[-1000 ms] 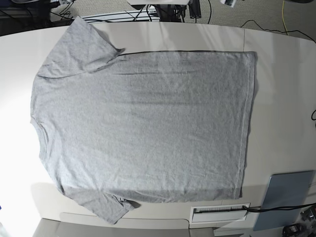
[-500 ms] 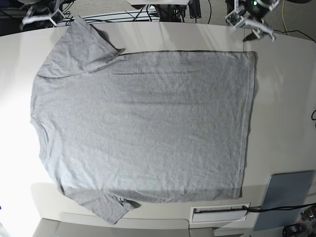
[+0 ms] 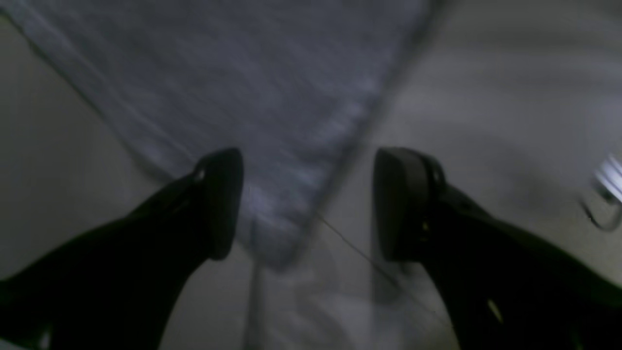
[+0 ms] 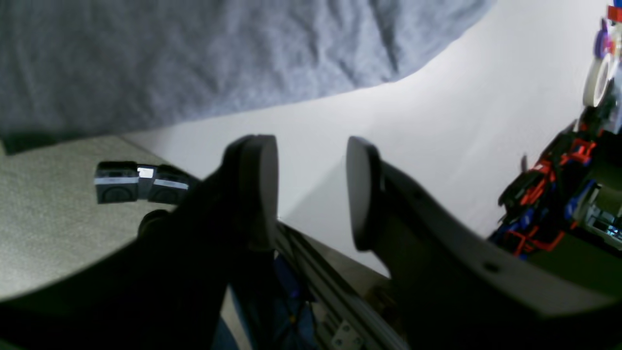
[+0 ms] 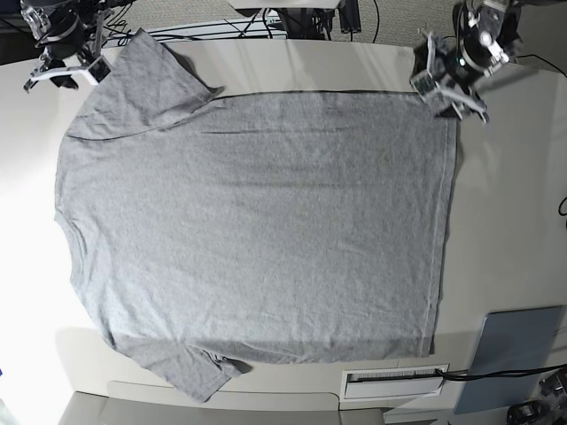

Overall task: Fold the T-shirt properly
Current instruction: 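Lower both grippers to the shirt's shoulder corners and pinch them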

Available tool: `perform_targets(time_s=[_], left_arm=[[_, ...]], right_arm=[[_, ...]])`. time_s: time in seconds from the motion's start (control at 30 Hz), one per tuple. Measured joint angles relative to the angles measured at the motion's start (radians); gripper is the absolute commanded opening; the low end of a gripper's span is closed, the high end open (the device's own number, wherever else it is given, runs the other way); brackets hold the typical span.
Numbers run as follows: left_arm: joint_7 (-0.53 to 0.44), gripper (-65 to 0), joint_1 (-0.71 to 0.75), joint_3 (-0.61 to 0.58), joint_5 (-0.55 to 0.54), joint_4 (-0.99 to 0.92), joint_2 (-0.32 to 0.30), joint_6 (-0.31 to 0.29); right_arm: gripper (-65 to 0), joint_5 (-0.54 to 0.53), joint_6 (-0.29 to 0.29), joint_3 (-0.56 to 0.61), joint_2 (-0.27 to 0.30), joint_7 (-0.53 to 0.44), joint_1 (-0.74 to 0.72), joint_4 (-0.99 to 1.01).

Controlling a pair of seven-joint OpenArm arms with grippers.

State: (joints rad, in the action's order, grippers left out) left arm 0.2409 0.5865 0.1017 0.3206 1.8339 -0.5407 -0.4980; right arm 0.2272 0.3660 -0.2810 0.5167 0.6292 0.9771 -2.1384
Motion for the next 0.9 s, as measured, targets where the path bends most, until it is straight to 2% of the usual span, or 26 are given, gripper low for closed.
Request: perform_targets(time_s=[0.27,0.37,0.47,0.53,0.57,0.67,0.7,0.8,0.9], left_arm=[[-0.033,-22.5,-0.116,0.005,-0.019,-0.104,0.000,0.000],[-0.054,-22.6,-0.144,0.006,-0.026,-0.130,-0.003,-0.049],[-0.091,-25.3,-0.163,0.009,-0.035,-0.165,-0.003,-0.056],[-0.097,-32.0,-0.166,0.011,-0.039,-0.172,-0.003,-0.083],[-0.097,-37.5,-0.166,0.011,-0.037,-0.172,-0.002,-0.100],[-0.105,-61.4,-0.167,0.010,-0.026,-0.174,-0.002,-0.174],[-0.105,-65.0,-0.166,0.008,-0.025,-0.176,-0.002,-0.180],[-0.105,-65.0,-0.165,0.008,-0.030,-0.176,-0.001,-0.177],[-0.105,-65.0,-0.163,0.008,-0.030,-0.176,0.000,-0.176]], right_arm=[[-41.5,0.001,0.001,0.000,-0.001,-0.001,-0.020,0.000],[-41.5,0.000,0.008,0.000,-0.001,-0.025,-0.031,0.000],[-41.5,0.000,0.027,0.000,-0.001,-0.025,-0.044,0.000],[-41.5,0.002,0.050,0.000,-0.001,-0.024,-0.050,0.000],[-41.5,0.000,0.055,0.000,-0.001,-0.025,-0.049,0.000],[-41.5,0.001,0.084,0.000,0.002,-0.047,-0.053,0.000],[-41.6,0.007,0.108,0.000,0.003,-0.070,-0.055,0.000],[-41.6,0.051,0.240,0.001,0.030,-0.145,-0.056,0.000],[-41.6,0.092,0.279,0.002,0.066,-0.185,-0.063,0.000]])
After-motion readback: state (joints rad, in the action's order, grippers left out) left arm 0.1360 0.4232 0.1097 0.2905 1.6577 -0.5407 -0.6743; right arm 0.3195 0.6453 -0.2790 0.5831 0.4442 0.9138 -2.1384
